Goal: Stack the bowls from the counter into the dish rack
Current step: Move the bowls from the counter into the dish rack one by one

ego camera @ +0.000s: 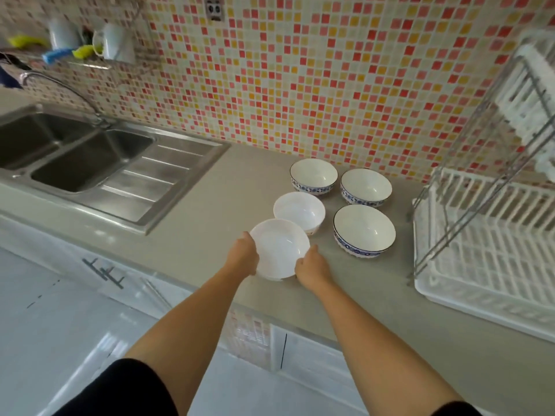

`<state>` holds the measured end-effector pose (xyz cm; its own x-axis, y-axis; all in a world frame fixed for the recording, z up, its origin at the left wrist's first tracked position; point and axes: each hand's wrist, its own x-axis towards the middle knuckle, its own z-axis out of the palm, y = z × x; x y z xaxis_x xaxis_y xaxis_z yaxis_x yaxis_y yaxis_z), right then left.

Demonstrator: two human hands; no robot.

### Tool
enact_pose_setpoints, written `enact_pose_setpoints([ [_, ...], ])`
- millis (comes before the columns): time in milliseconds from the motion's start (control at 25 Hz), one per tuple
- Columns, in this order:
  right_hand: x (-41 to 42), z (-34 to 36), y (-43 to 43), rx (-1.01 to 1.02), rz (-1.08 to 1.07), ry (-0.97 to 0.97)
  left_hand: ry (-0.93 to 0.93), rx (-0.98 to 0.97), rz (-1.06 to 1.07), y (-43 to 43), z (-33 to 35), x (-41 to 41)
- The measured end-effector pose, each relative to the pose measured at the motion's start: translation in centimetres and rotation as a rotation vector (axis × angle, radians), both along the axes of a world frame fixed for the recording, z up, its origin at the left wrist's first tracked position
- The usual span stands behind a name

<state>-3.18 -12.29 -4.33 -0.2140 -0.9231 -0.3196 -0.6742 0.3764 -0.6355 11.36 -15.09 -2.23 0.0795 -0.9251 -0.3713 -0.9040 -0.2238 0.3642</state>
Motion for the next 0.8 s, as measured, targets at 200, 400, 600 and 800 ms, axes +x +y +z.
enact_pose_setpoints([
  [200,-1.4,9.8,-2.2,-0.292,-0.1,-0.016,0.139,-0.377,-0.01,-2.7,9.7,-0.6],
  [400,-6.9,23.1,-4.3,-0.604,-0.185,-0.048,0.286,-0.827,-0.168,-3.3,22.5,-6.2],
  [600,-14.7,33.2,-2.1,-0.941,-0.216,0.1,0.54,-1.0,-0.342,-2.4,31.2,-13.0],
  [800,-24.2,35.8,1.6,-1.116,-0.156,0.236,0.772,-0.935,-0.59,-1.0,34.2,-20.7],
])
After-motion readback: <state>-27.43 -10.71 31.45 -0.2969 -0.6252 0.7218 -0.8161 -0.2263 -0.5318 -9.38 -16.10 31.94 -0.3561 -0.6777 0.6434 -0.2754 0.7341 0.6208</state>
